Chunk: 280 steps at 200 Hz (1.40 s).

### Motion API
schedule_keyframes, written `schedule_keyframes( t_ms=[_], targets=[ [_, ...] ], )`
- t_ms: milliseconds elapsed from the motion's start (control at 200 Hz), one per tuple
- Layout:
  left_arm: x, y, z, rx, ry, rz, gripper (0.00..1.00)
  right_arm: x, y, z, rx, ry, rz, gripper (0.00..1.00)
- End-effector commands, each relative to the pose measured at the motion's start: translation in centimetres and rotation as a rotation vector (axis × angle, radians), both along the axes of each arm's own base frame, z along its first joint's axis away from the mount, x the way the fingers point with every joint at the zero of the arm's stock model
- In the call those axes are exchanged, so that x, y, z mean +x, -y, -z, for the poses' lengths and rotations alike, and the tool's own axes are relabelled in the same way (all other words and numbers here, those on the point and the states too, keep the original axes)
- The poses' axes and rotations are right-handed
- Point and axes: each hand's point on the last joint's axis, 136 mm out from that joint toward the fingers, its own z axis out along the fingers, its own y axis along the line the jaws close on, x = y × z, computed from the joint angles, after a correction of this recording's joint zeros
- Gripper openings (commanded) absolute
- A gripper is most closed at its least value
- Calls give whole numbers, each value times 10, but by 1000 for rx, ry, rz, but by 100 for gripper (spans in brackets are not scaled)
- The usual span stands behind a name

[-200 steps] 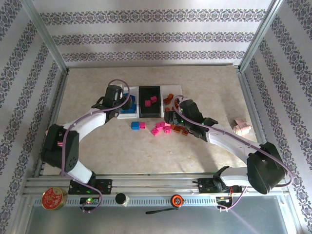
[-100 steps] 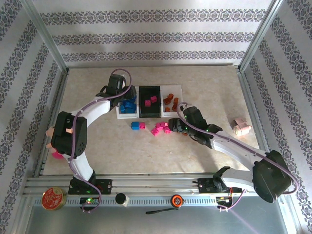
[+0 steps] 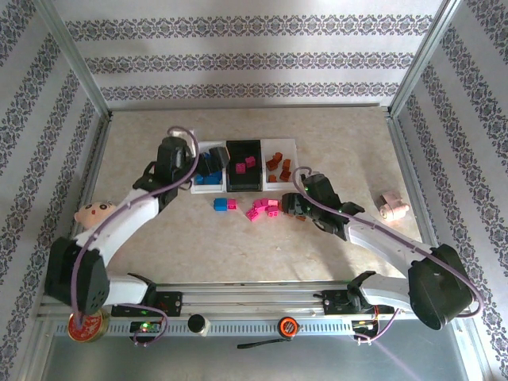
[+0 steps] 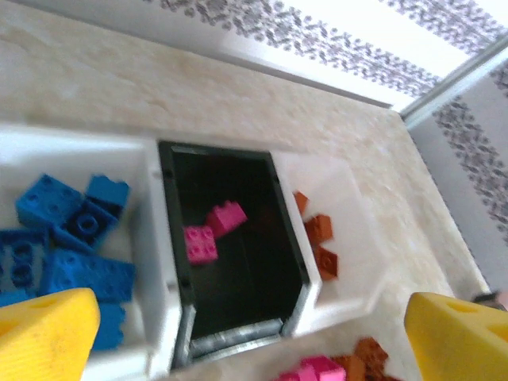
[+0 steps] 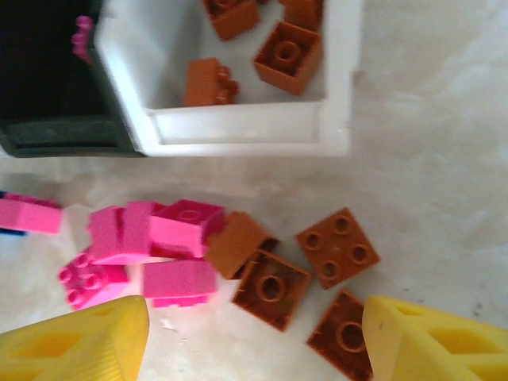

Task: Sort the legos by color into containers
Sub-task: Place the lego in the container, then pick up the lego from the center of the table.

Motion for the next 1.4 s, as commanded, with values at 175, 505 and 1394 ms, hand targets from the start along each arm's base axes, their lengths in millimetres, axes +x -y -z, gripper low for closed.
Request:
schedule_keyframes(
  t_ms=[175, 505, 1394],
  targets=[
    [-64, 15, 38, -71, -39, 58, 100, -2, 25, 44, -20, -132, 84, 67],
    [-88, 9, 66, -89, -84, 56, 100, -5, 29, 66, -31, -193, 94, 59],
    [-95, 0, 86, -51, -102, 34, 100, -12, 13, 32, -67, -92, -6, 26]
  ],
)
